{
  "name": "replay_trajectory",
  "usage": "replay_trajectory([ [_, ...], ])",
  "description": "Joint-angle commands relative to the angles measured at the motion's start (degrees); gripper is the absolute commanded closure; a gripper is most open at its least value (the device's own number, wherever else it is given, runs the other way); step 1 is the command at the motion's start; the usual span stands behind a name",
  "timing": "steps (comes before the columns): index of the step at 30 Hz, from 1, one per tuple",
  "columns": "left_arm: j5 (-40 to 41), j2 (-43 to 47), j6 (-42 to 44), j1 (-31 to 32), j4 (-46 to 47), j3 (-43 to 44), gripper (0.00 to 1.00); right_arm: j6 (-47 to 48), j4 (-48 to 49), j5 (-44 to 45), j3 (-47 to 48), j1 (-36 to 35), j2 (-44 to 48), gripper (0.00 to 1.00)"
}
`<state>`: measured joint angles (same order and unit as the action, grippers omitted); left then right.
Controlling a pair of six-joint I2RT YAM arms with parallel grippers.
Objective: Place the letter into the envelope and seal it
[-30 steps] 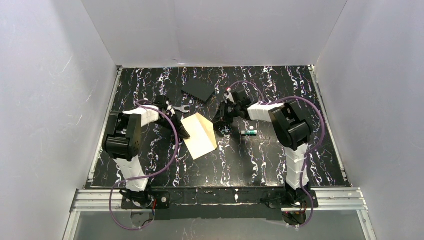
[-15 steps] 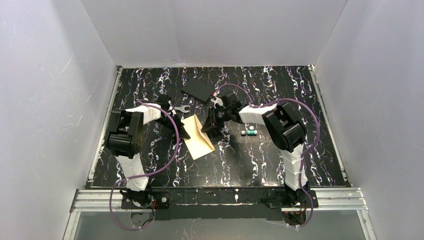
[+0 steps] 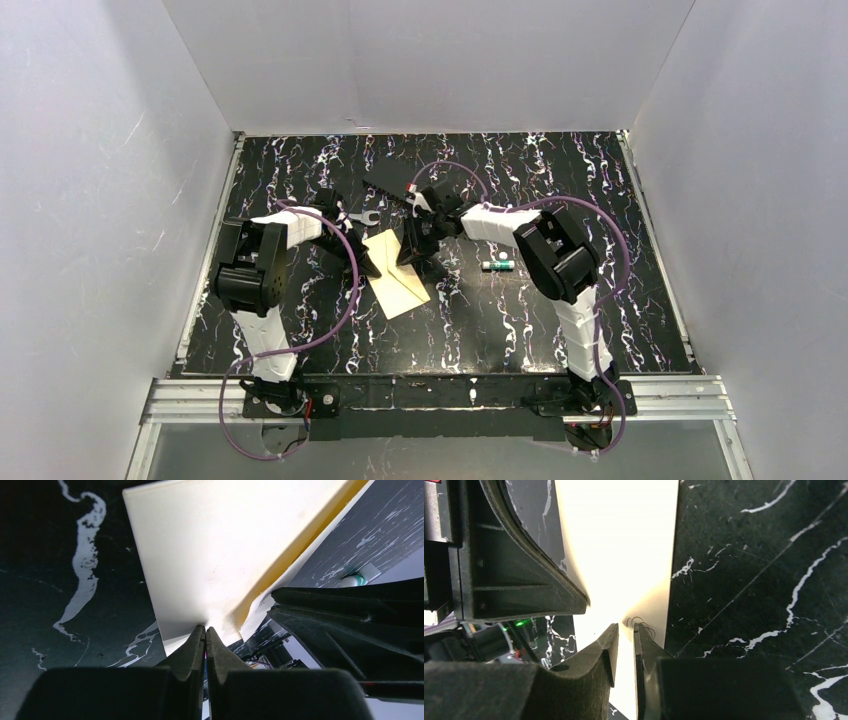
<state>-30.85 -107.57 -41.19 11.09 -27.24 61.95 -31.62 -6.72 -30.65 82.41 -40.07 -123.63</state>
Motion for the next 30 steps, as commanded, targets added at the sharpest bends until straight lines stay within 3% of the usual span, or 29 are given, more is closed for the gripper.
replay_trajectory([
  [1, -0.6, -1.6, 0.1, 0.3, 0.7, 0.3, 1.0, 8.0, -10.8, 8.6, 5.5, -2.5, -1.2, 0.75],
  [11, -3.5, -1.8, -0.2, -0.6, 2.8, -1.0, 1.0, 18.1, -20.9, 29.2, 8.4, -11.3, -2.0, 0.77],
  [21, -9.0, -2.9, 1.2, -2.9, 4.6, -4.6, 1.0, 21.9, -12.1, 48.2, -2.9, -19.5, -0.5, 0.8],
  [25, -8.8, -2.5, 1.8, -3.3, 4.5, -5.7, 1.0, 23.8, -1.1, 49.4, -9.5, -21.2, 1.6, 0.8],
  [30, -9.1, -2.8, 4.4, -3.4, 4.7, -7.4, 1.0, 22.3, 0.9, 45.8, -6.7, -21.1, 0.4, 0.8],
])
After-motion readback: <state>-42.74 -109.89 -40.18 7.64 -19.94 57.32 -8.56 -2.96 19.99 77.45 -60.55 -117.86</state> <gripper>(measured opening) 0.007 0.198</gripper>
